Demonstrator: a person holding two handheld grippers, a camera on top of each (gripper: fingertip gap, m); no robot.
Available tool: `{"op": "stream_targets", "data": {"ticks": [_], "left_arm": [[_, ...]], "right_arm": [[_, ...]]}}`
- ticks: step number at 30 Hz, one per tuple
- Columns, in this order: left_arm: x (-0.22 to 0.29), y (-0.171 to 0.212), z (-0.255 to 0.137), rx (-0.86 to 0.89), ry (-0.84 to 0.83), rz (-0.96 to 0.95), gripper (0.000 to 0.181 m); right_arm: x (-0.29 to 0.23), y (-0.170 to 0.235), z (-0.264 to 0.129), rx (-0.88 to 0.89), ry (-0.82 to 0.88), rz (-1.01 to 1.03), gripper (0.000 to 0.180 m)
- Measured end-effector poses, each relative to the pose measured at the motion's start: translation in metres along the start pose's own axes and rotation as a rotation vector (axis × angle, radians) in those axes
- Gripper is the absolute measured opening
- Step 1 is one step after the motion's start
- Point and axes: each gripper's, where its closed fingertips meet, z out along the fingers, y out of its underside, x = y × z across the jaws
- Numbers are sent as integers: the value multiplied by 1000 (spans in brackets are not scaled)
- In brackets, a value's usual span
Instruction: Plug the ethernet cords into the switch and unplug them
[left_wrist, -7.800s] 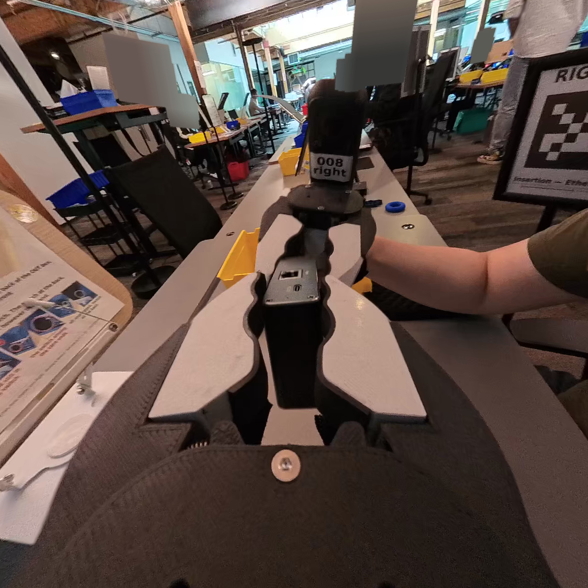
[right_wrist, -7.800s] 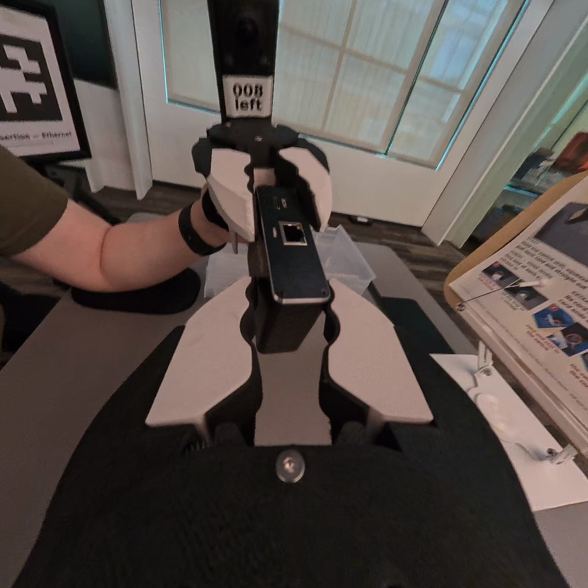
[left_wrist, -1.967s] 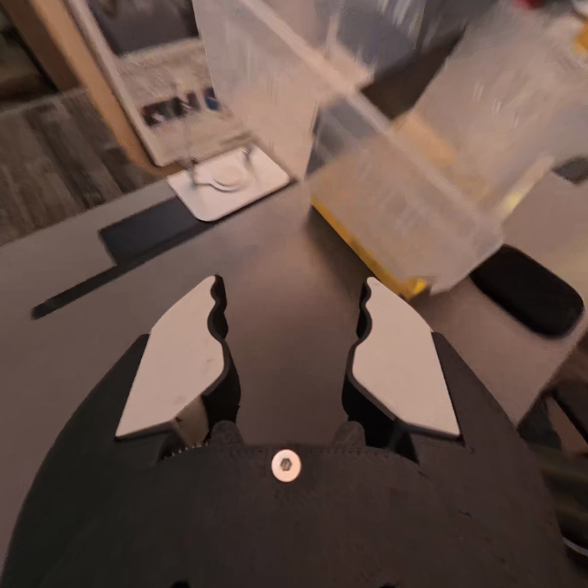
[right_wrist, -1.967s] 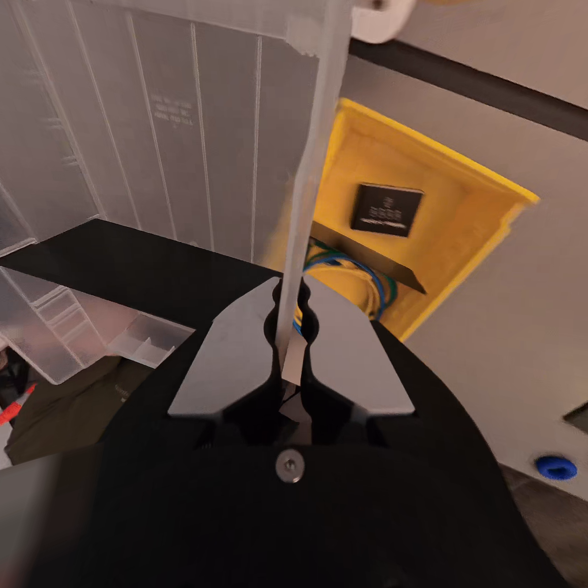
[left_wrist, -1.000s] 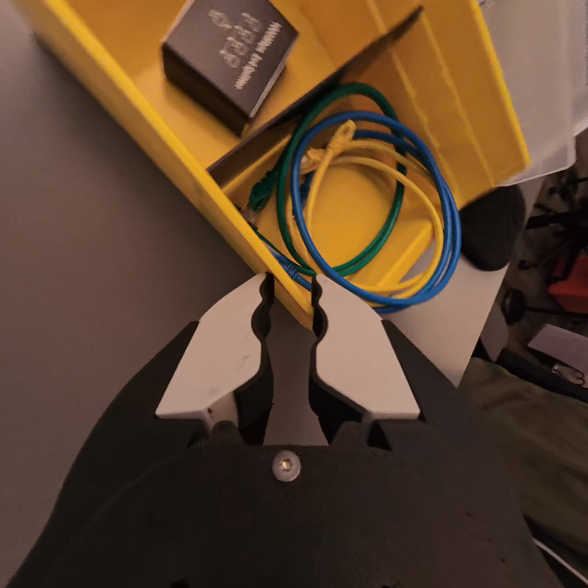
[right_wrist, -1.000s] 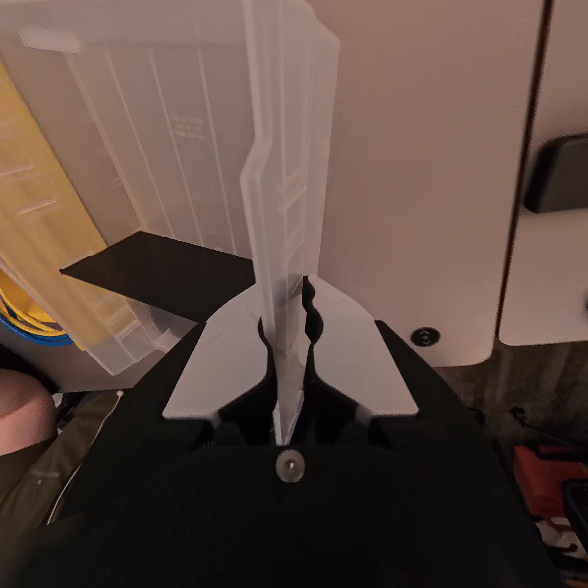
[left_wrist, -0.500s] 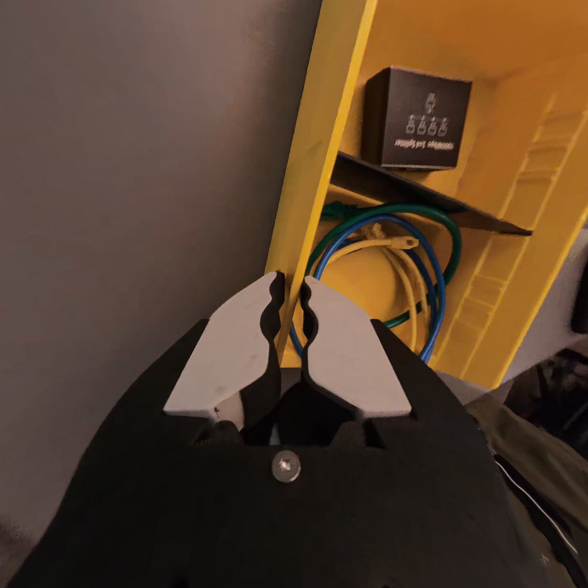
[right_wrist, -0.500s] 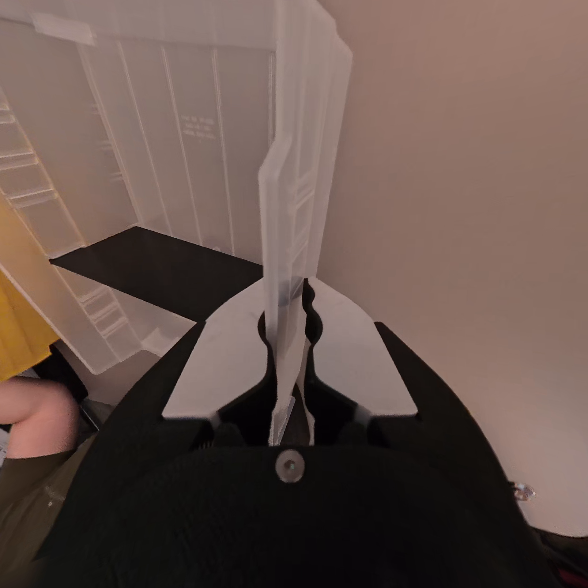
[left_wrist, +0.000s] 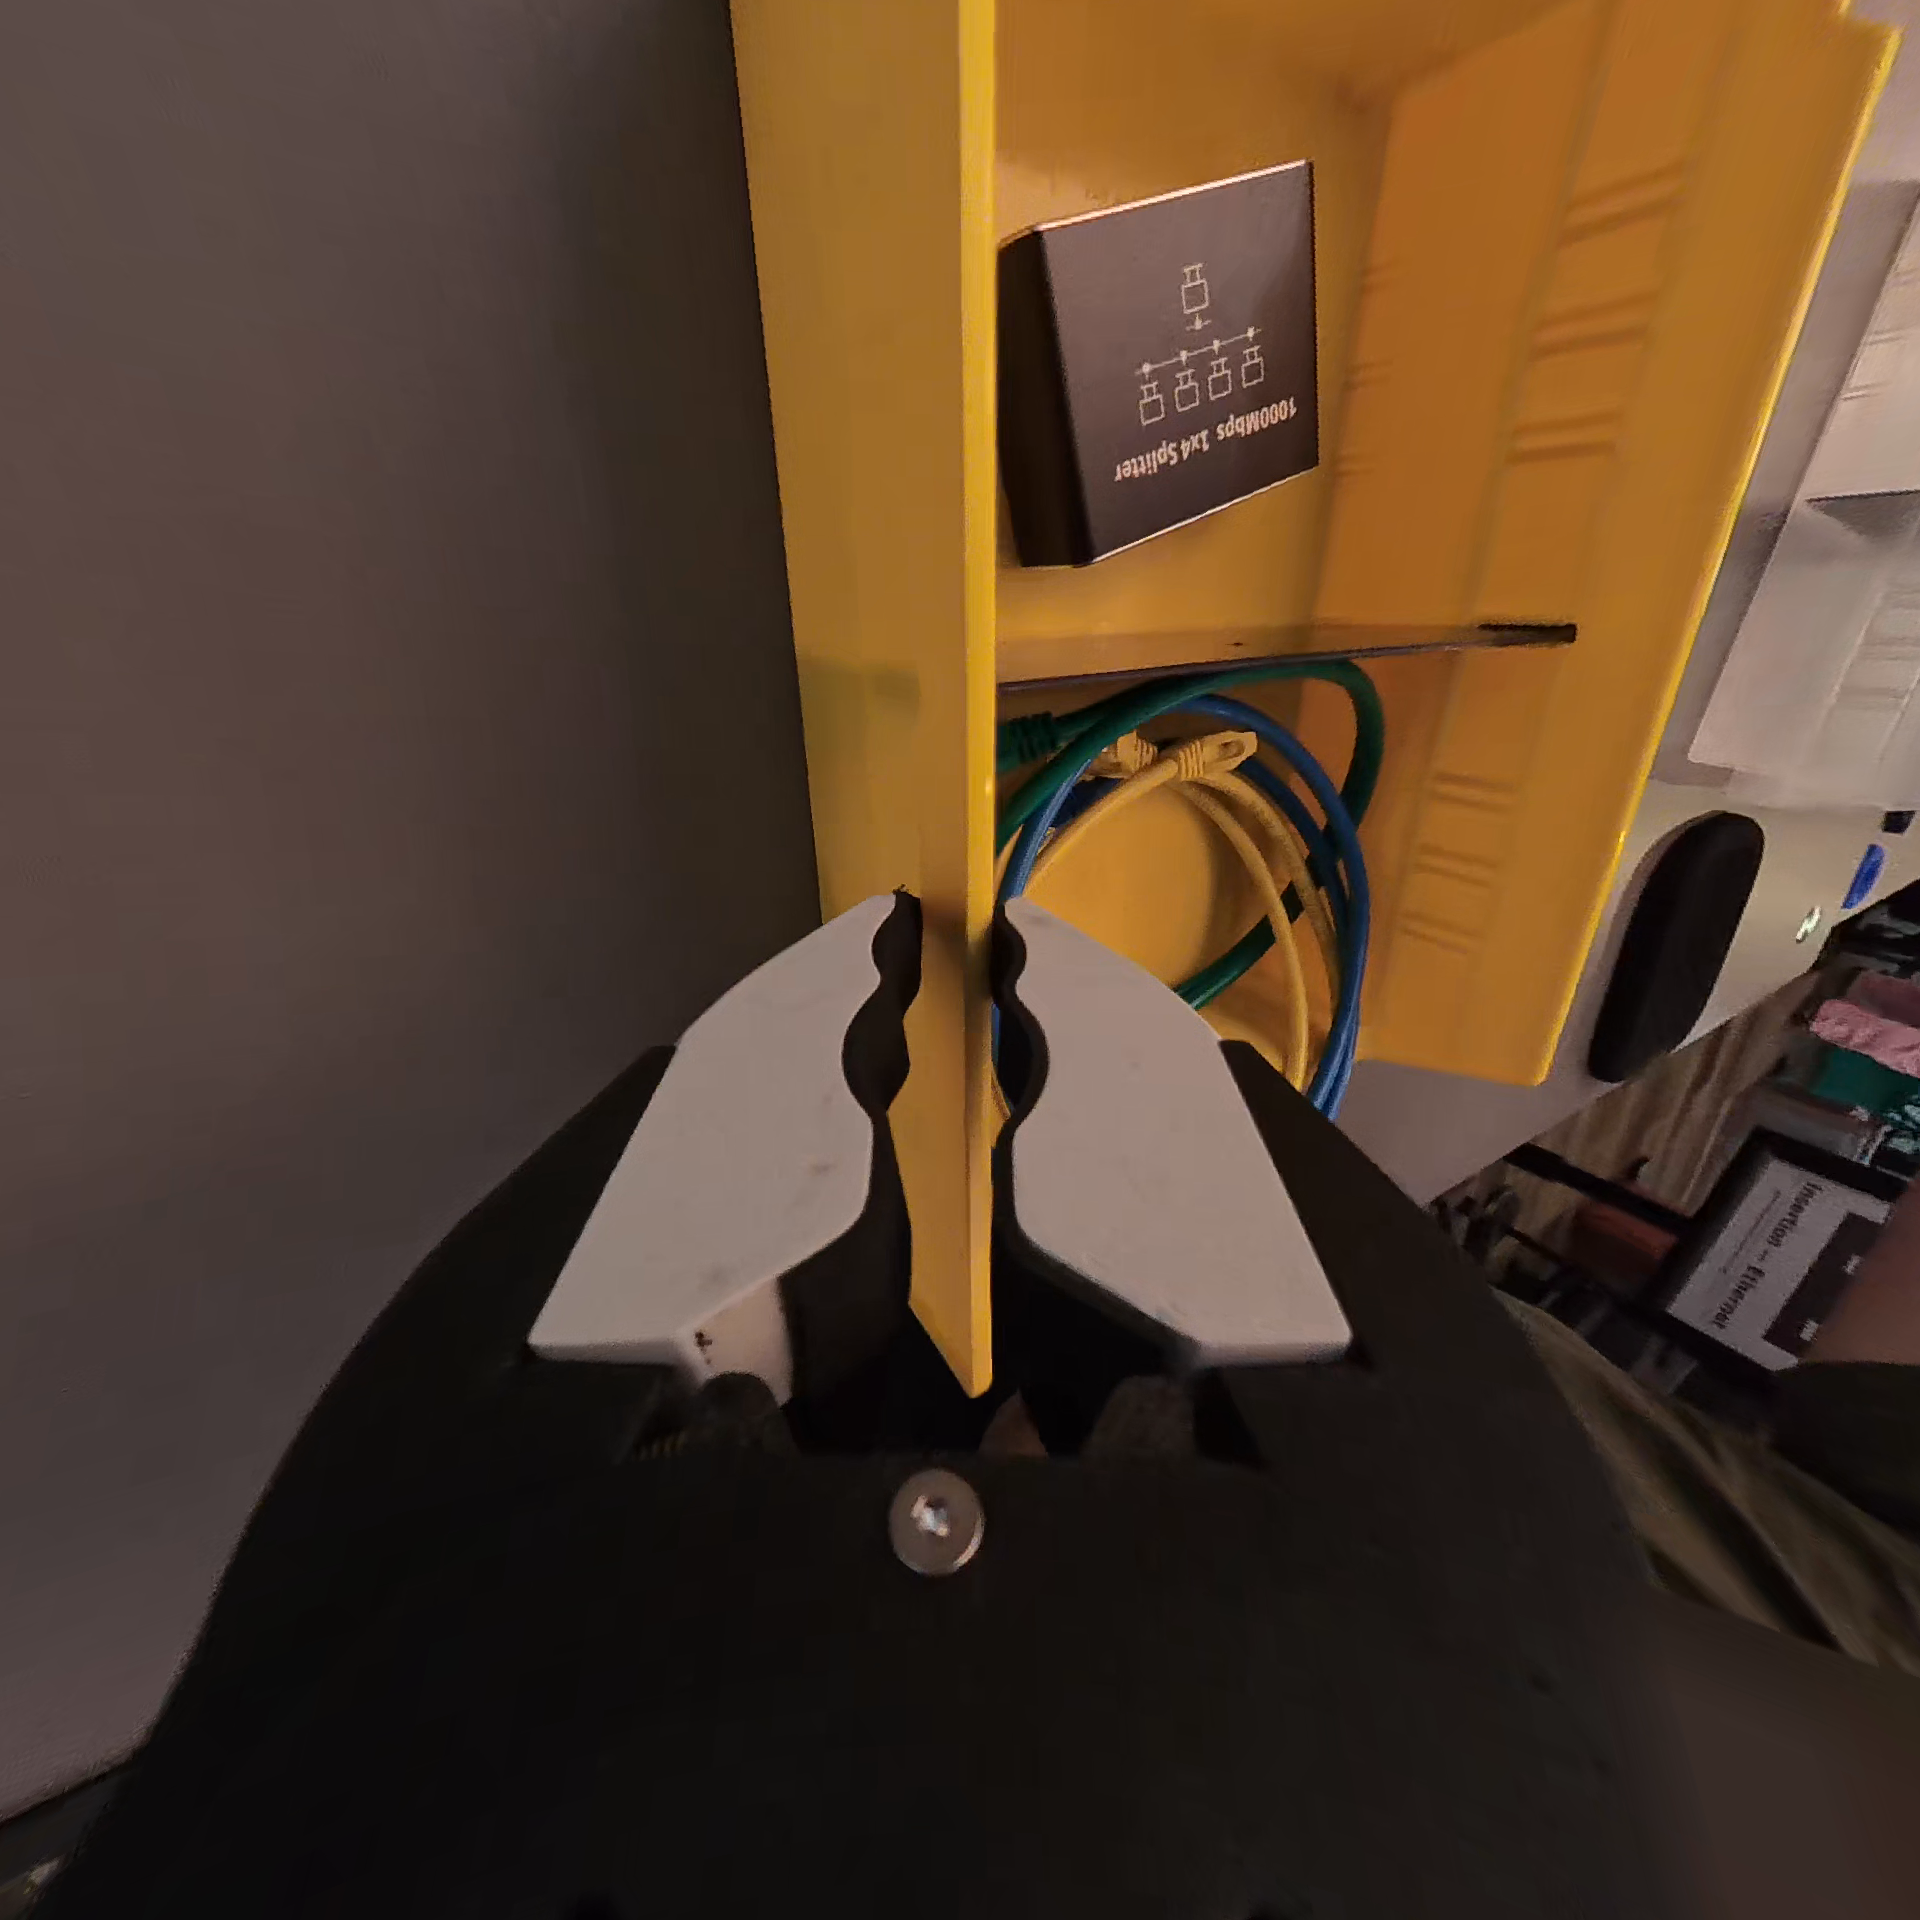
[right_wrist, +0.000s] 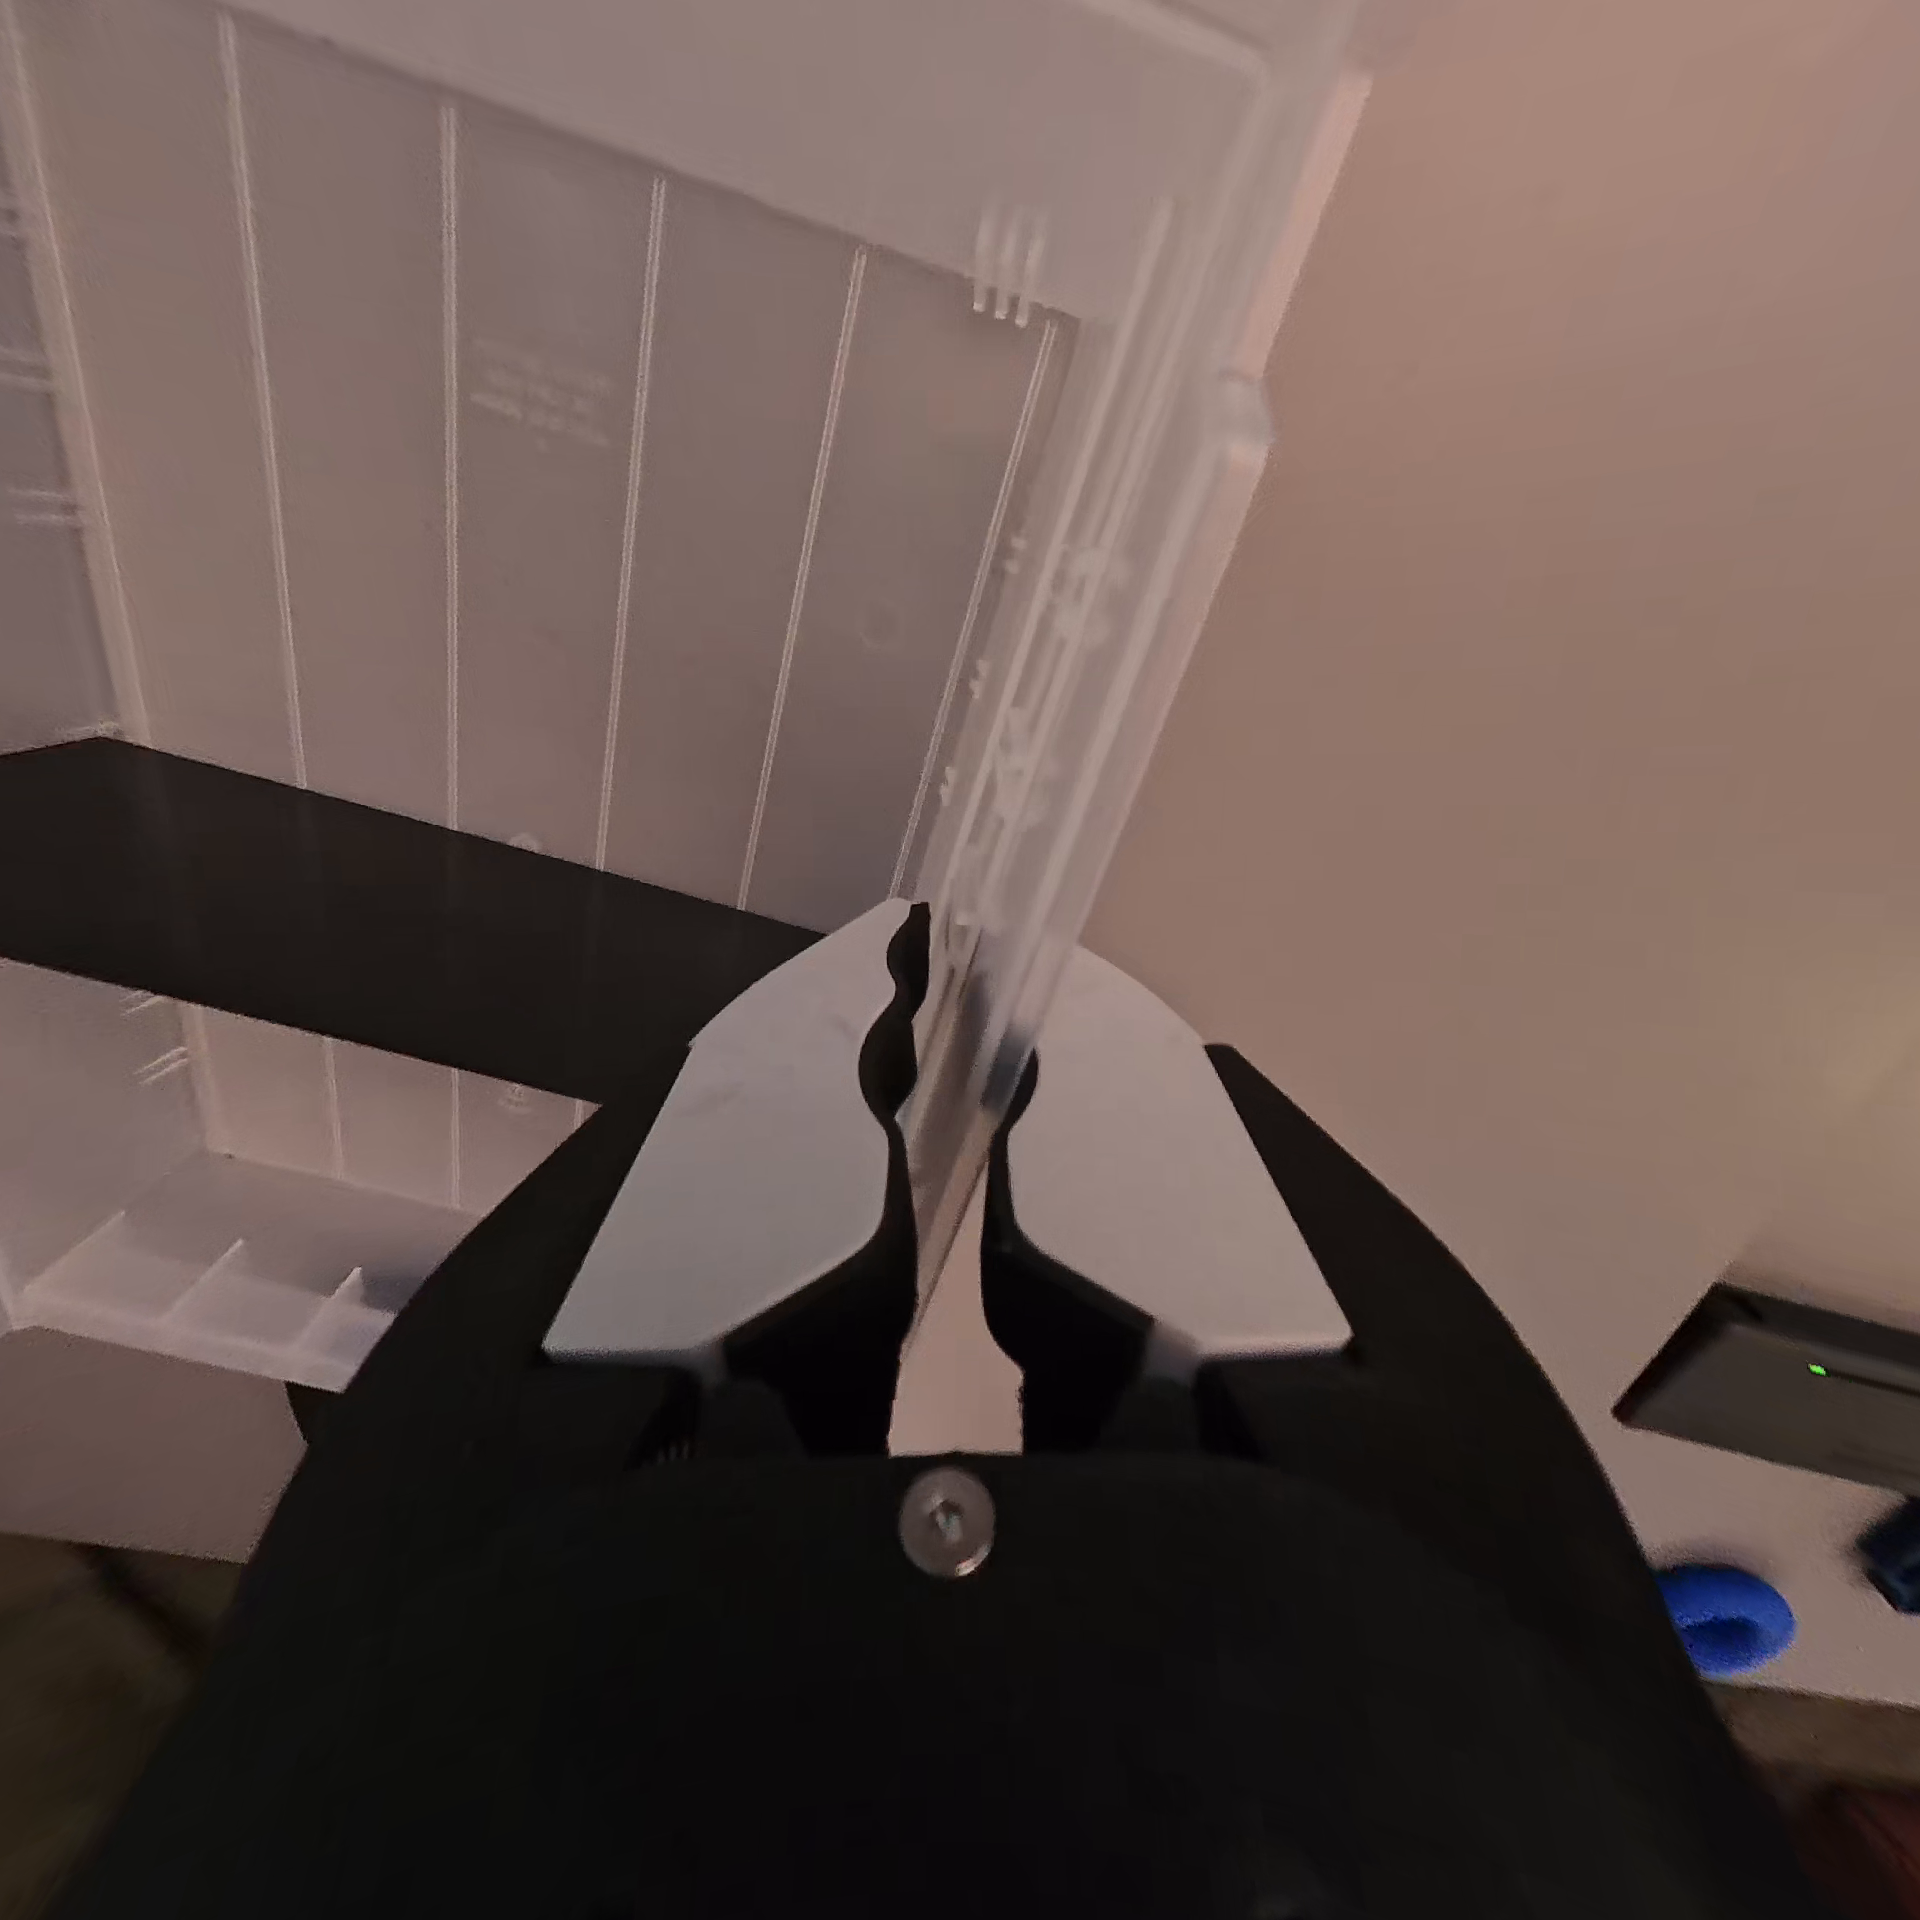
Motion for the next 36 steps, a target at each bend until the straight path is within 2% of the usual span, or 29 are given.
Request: {"op": "stream_targets", "data": {"ticks": [5, 10, 13, 18, 26, 29, 33, 36], "left_arm": [[-2, -27, 4, 96, 14, -49, 13], [-15, -60, 2, 249, -14, -80, 13], [-18, -60, 0, 265, 14, -121, 14], [-32, -54, -9, 281, -51, -171, 13], [-10, -20, -2, 109, 58, -112, 14], [-11, -21, -2, 117, 87, -123, 15], [-22, -28, -7, 173, 12, -158, 13], [-24, -29, -8, 183, 19, -171, 14]], "right_arm": [[-1, 0, 0, 2, -57, 30, 7], [2, -12, 1, 47, -12, 5, 7], [2, -12, 1, 44, -4, -10, 7], [1, -4, 0, 55, -45, -28, 7], [-1, -7, 0, 50, -28, -84, 7], [-7, -8, 1, 43, -20, -91, 7], [-6, -8, 1, 58, -43, -73, 7], [-6, -9, 0, 81, -72, -57, 7]]}}
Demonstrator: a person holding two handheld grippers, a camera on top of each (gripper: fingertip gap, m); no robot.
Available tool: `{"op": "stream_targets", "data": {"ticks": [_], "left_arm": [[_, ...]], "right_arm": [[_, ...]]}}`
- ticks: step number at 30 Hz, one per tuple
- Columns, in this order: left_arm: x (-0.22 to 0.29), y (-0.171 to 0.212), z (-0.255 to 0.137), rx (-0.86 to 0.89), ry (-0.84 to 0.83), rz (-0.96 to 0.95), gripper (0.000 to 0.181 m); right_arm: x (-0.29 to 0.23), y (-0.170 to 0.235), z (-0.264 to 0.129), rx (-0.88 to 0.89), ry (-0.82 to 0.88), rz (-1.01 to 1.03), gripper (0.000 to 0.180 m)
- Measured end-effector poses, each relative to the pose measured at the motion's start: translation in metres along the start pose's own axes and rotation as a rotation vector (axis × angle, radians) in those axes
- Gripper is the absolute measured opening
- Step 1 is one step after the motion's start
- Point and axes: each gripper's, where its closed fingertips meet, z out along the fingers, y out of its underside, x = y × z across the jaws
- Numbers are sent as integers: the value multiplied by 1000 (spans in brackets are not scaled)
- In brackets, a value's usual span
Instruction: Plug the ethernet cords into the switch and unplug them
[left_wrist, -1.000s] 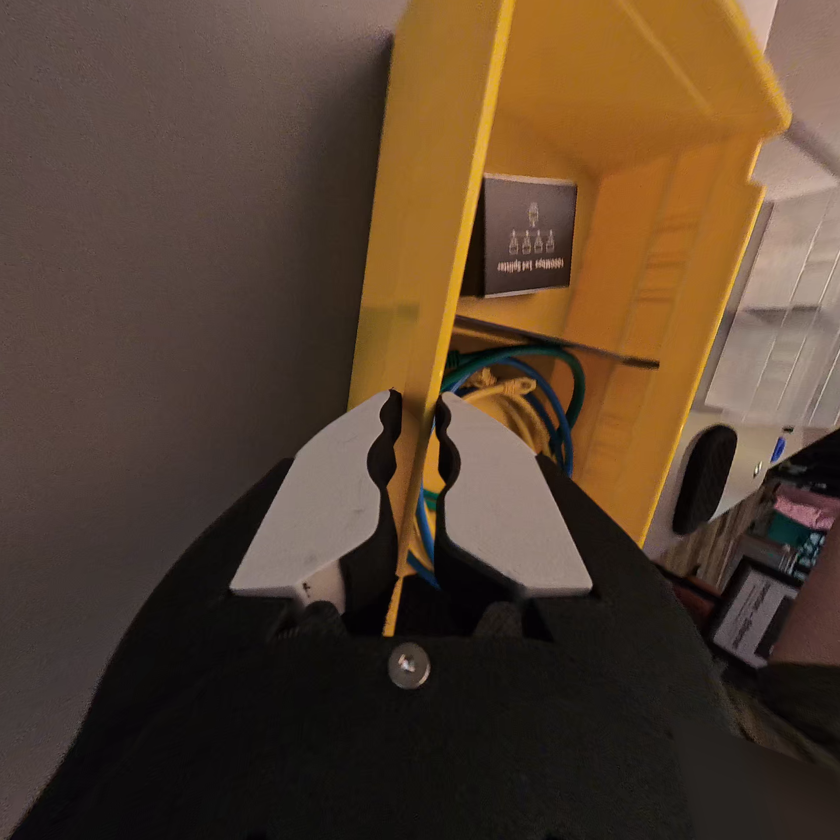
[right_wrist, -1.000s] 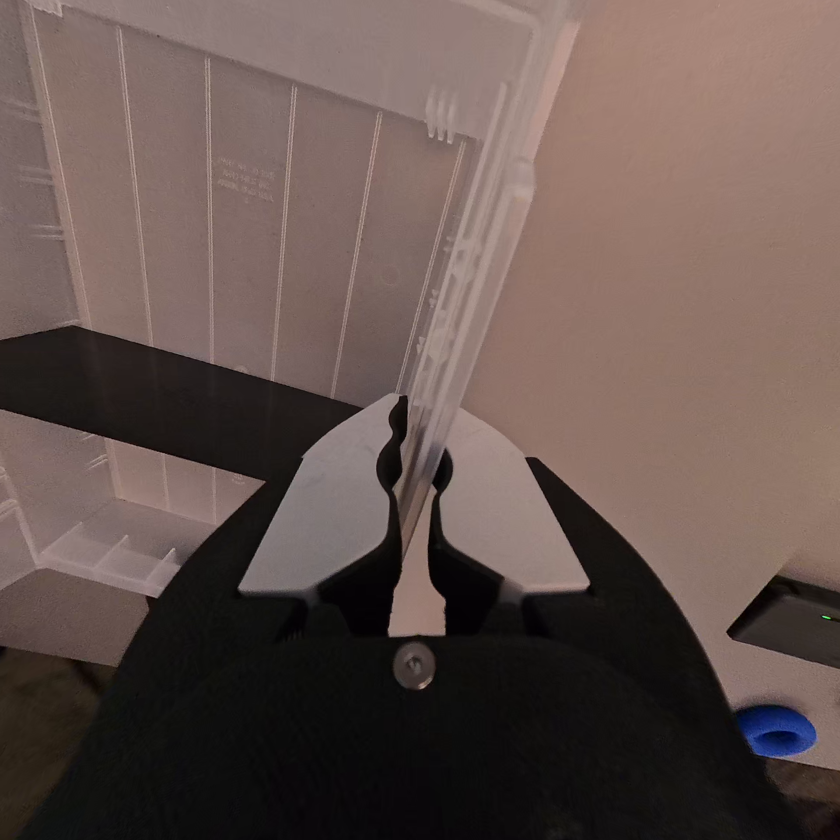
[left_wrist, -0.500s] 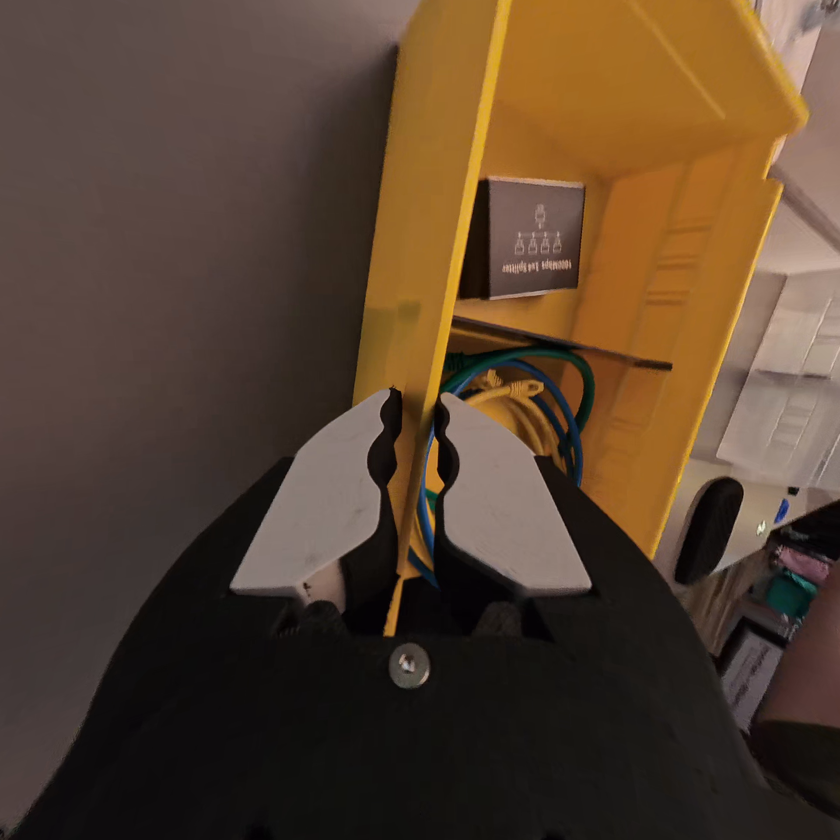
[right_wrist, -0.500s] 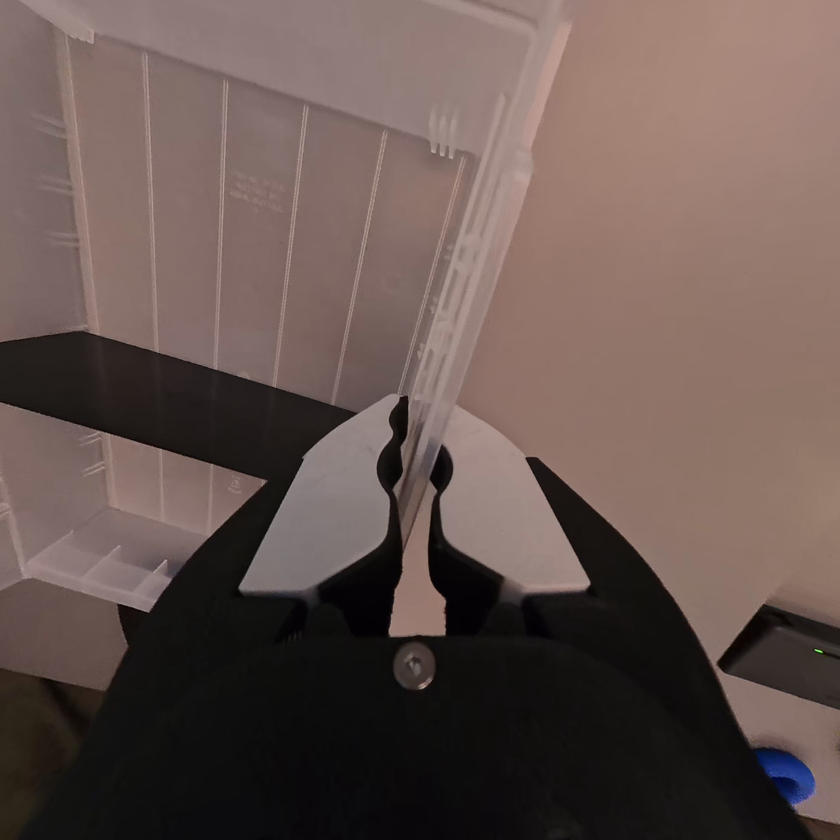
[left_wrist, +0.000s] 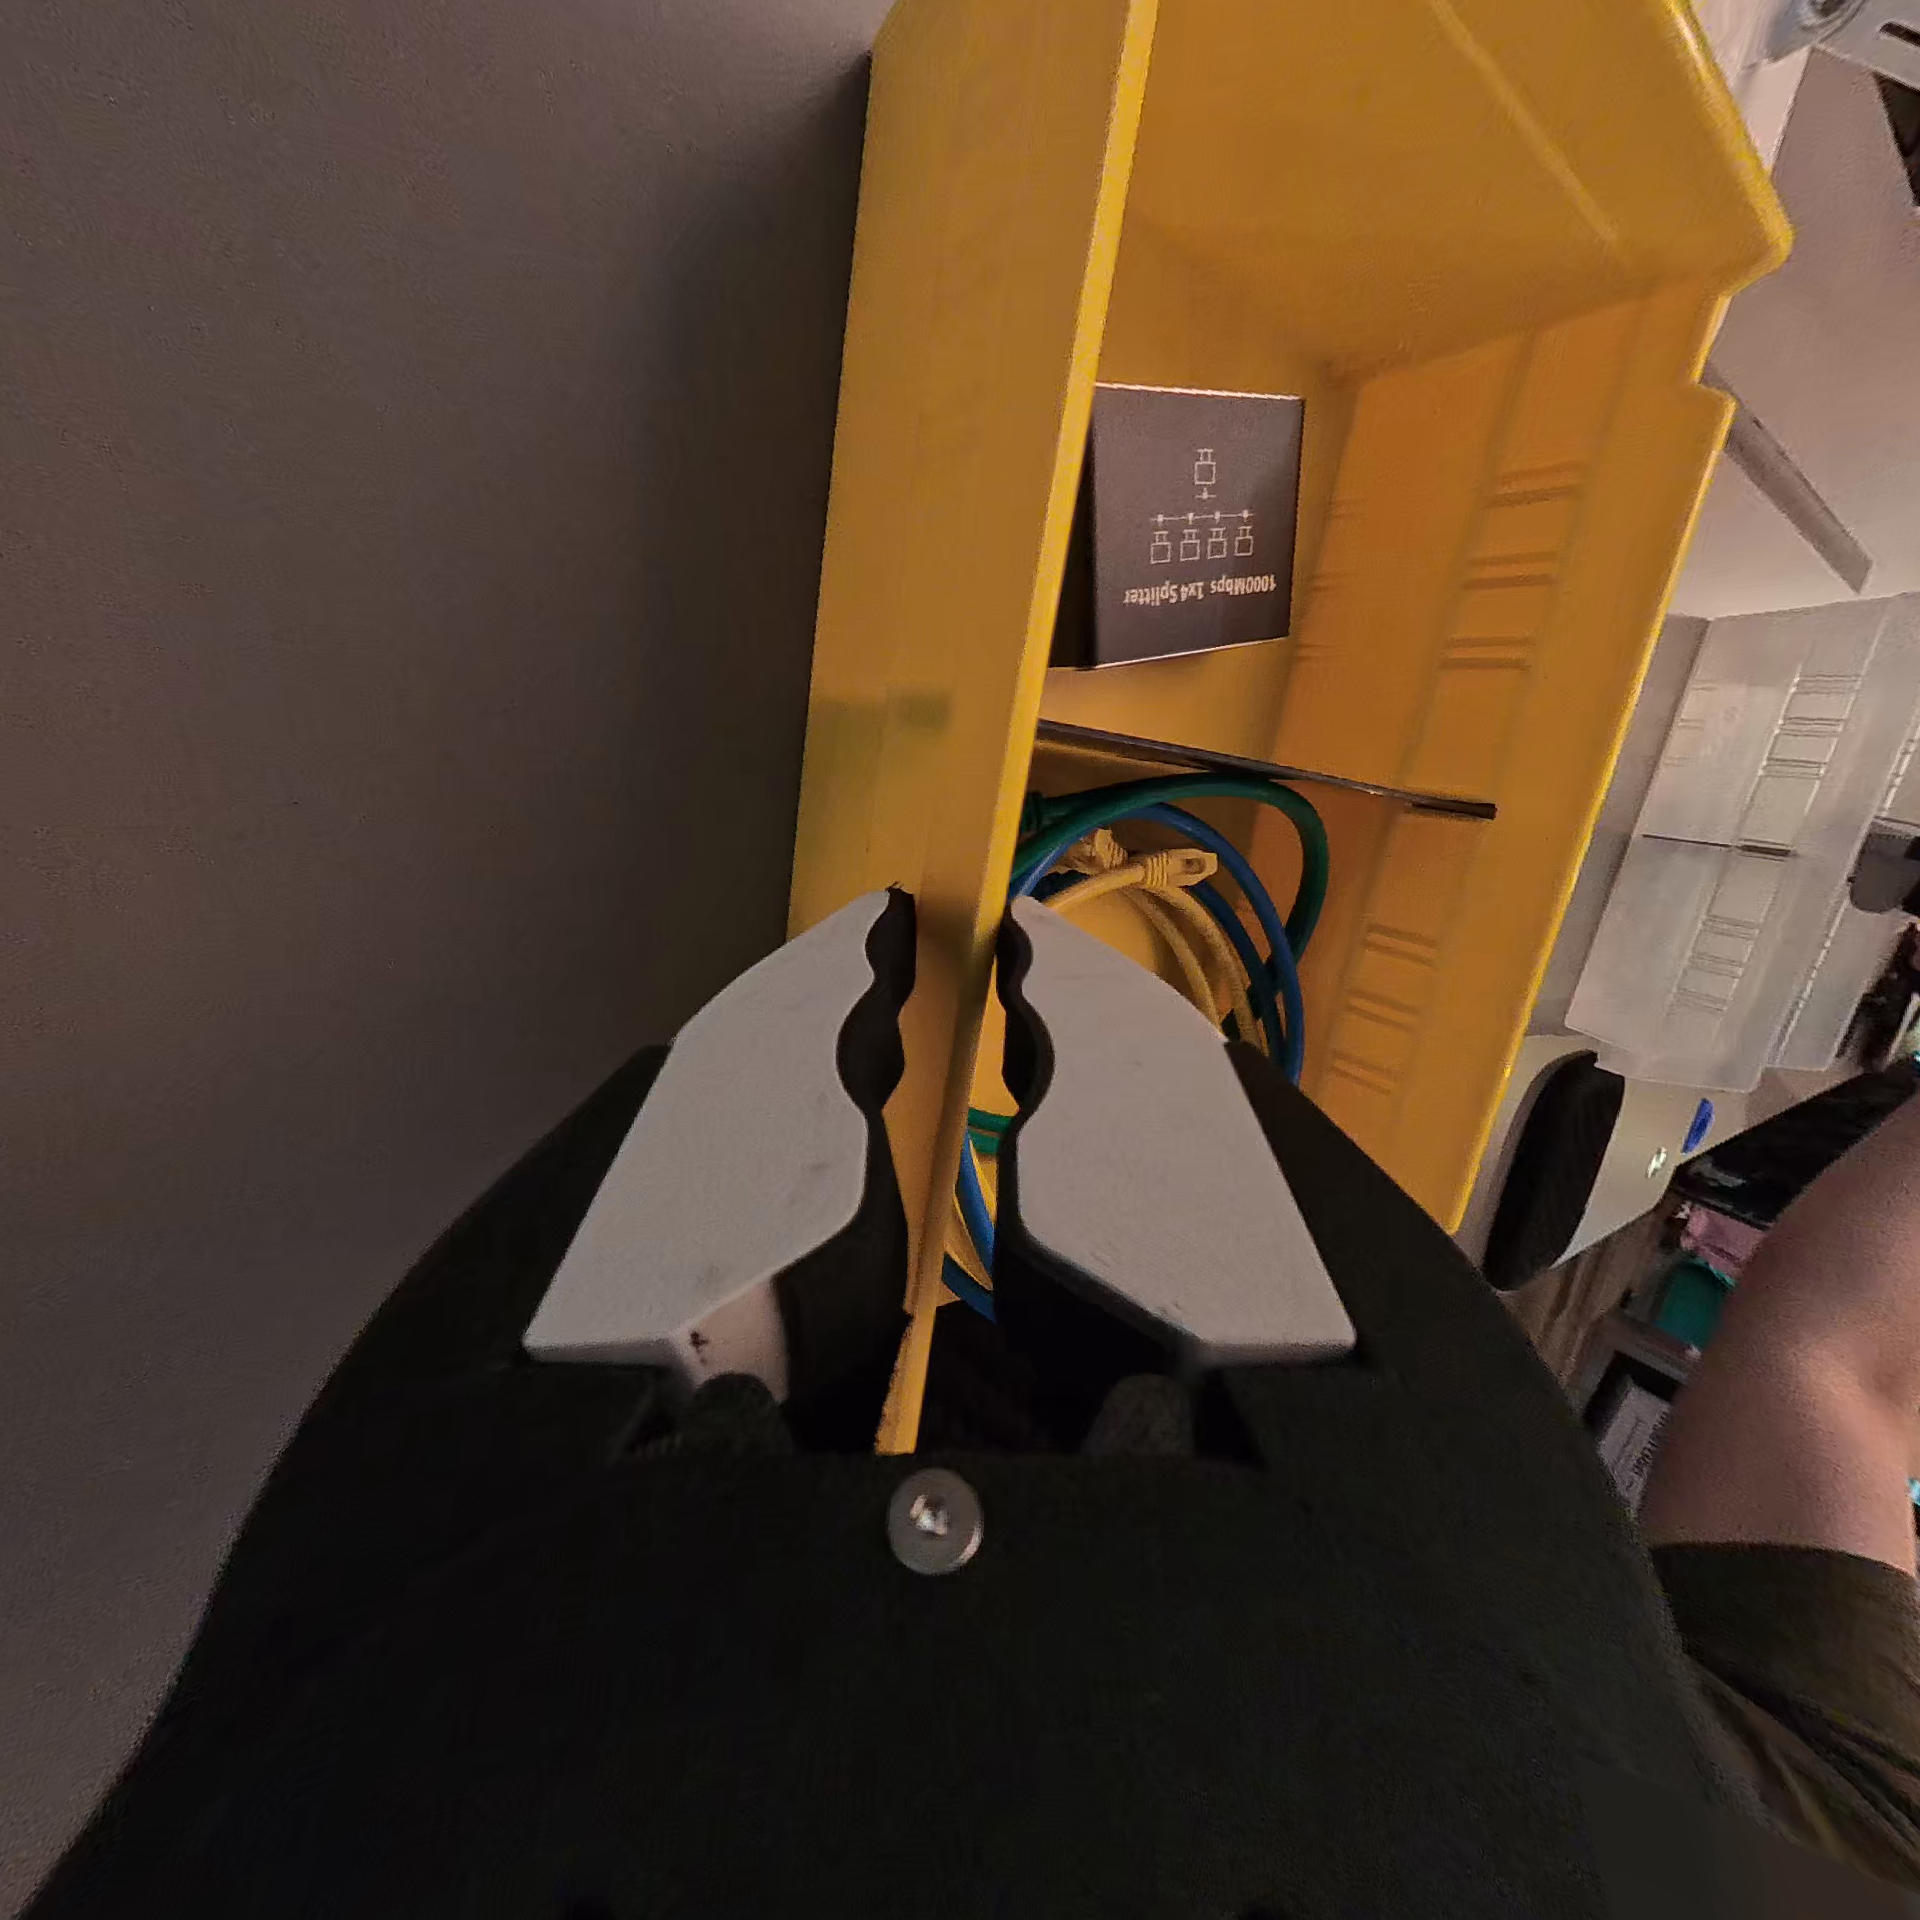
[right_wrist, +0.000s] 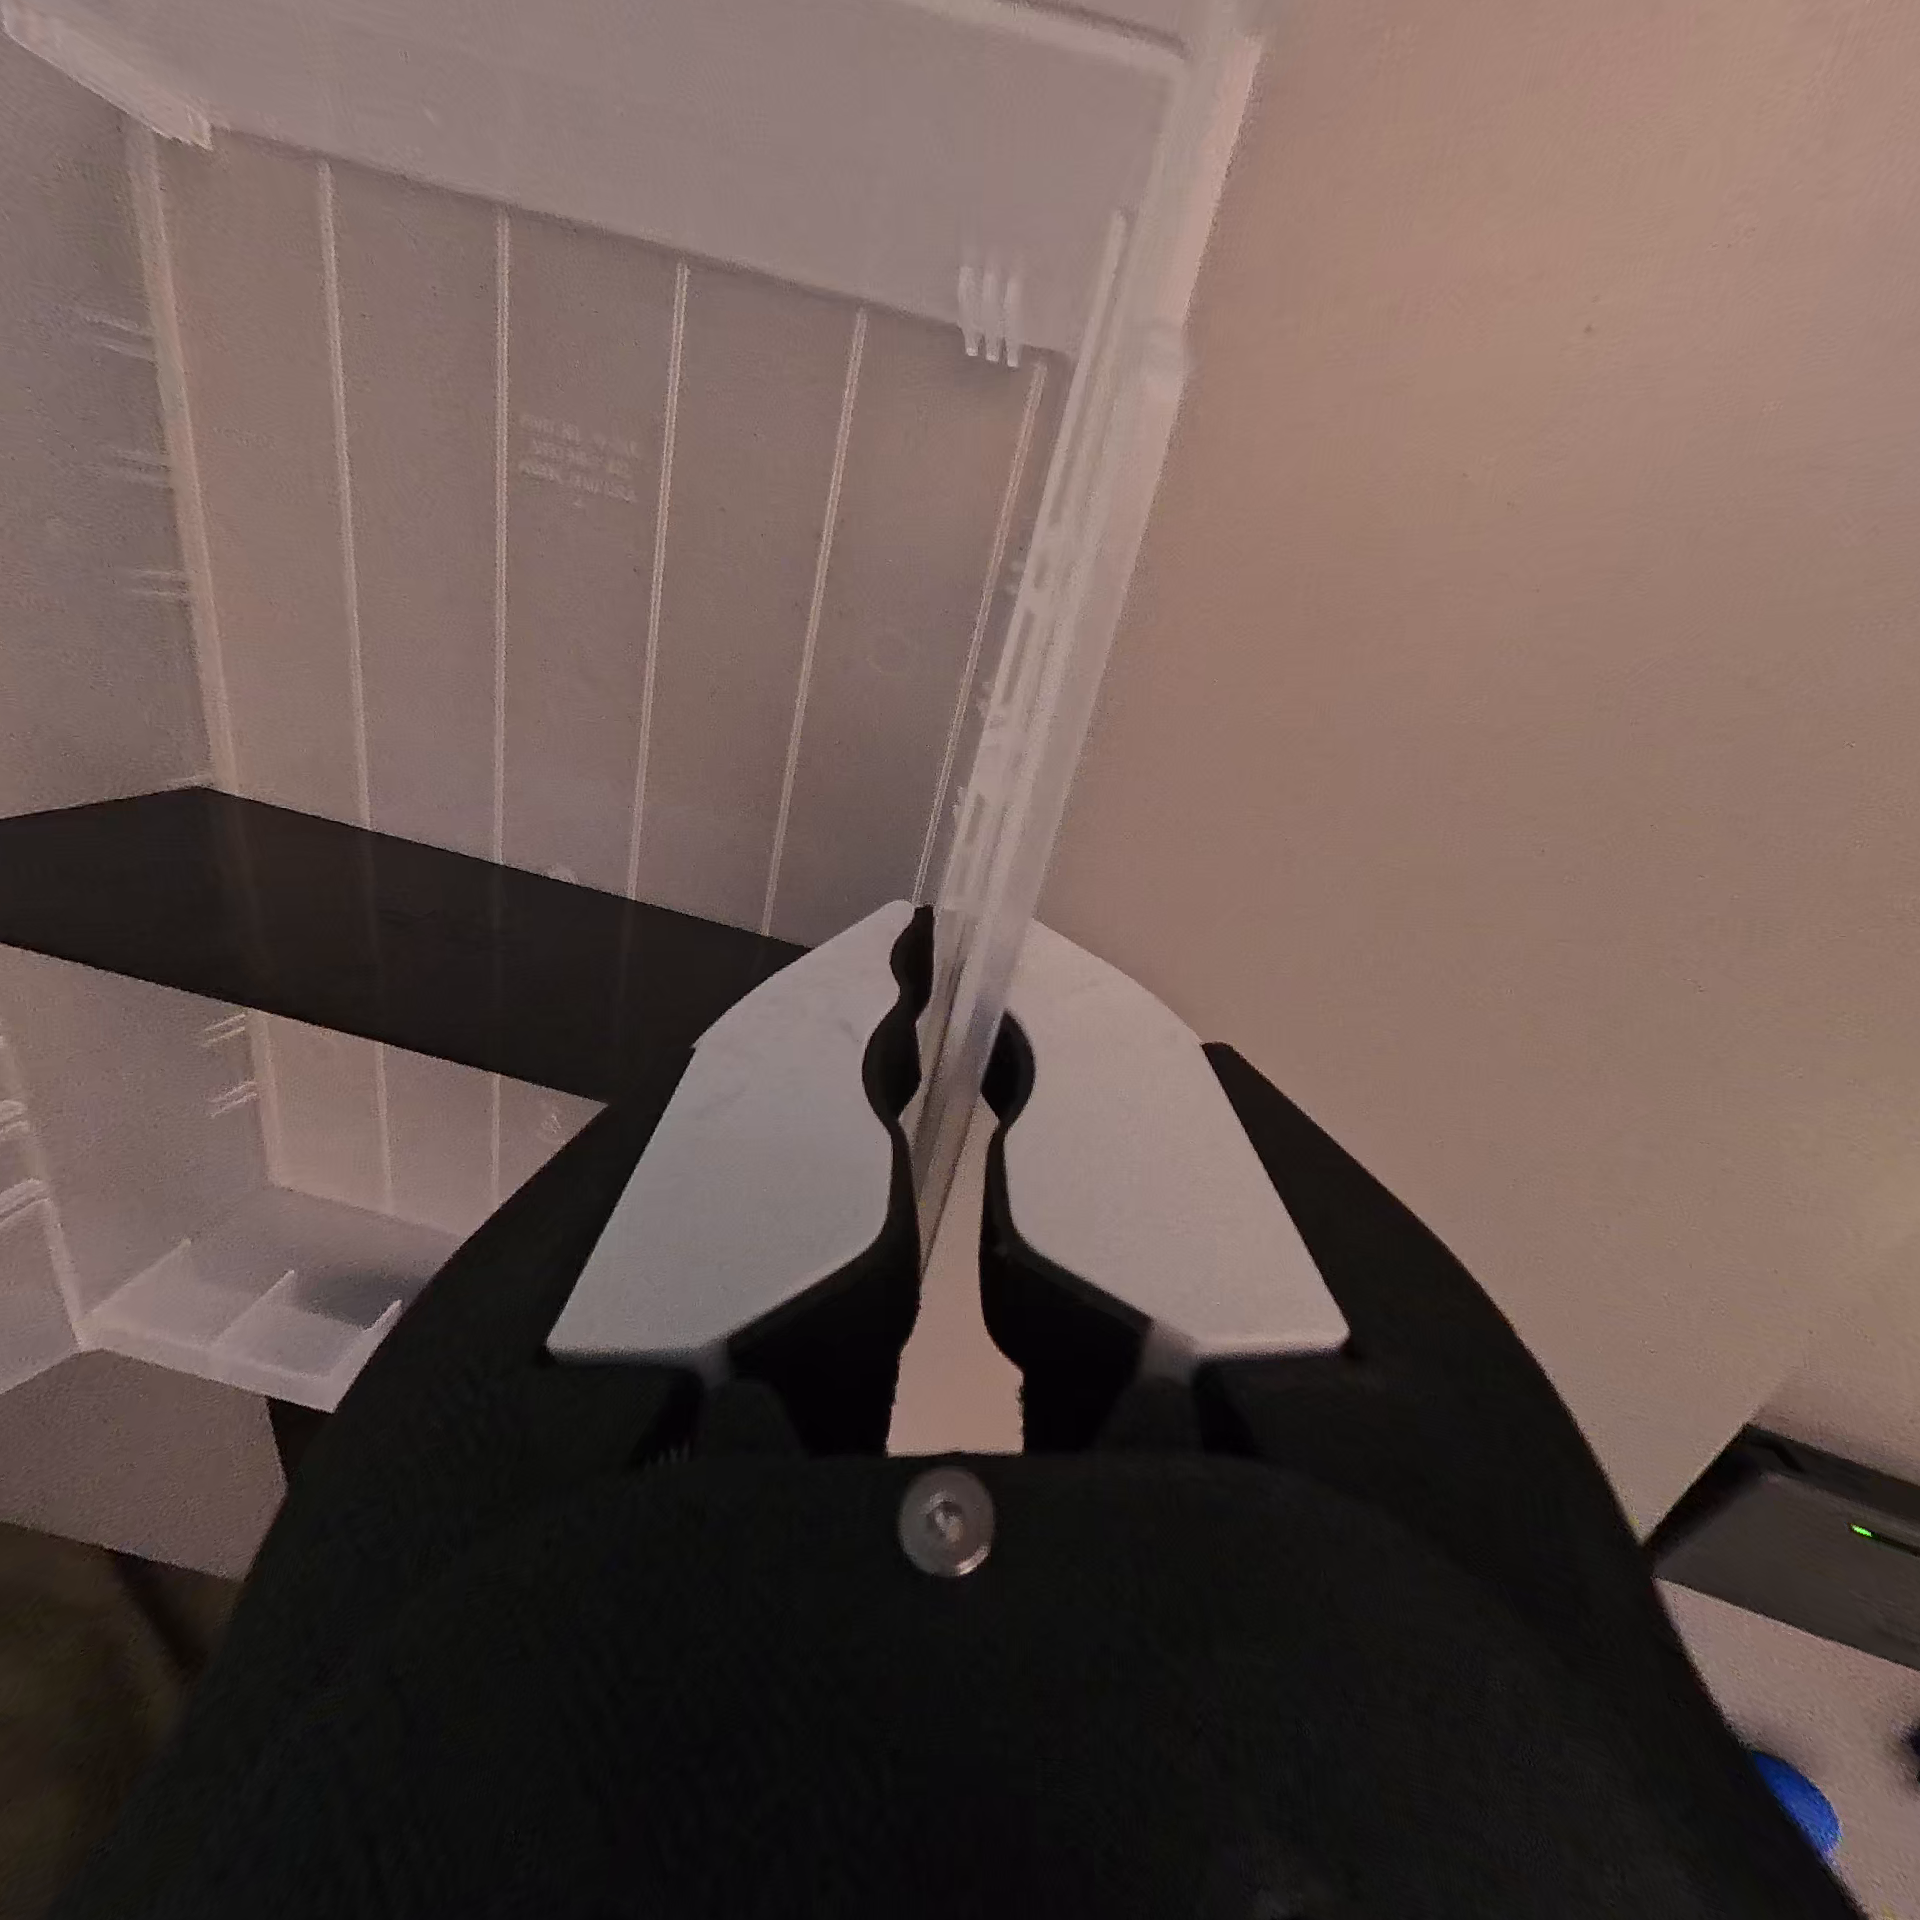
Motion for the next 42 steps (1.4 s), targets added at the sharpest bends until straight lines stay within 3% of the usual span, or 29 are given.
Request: {"op": "stream_targets", "data": {"ticks": [18, 21, 23, 24, 28, 31, 34, 36, 40, 42], "left_arm": [[-19, 1, -14, 47, -51, -36, 14], [-11, 2, -30, 63, -78, 76, 14], [4, -3, -51, 141, -101, 189, 10], [21, -5, -61, 194, -73, 269, 13], [74, 8, -73, 263, -73, 599, 29], [58, 33, -34, 24, -227, 732, 40], [28, 47, -1, -249, -324, 656, 39], [23, 48, 12, -317, -296, 551, 37], [8, 45, 19, -359, -351, 484, 43], [-1, 48, 23, -408, -387, 508, 46]], "right_arm": [[8, -5, -1, 19, 16, -39, 7], [12, -5, -3, 33, 93, -87, 17], [9, -8, -8, 66, 104, -142, 39], [8, -9, -14, 90, 117, -167, 41], [8, -26, -62, 278, 264, -216, 43], [-25, -47, -122, 539, 310, -268, 44], [-91, -58, -187, 828, 254, -379, 42], [-134, -56, -219, 993, 208, -451, 40], [-209, -35, -231, 1210, 2, -623, 28], [-221, -34, -231, 1204, 43, -696, 29]]}}
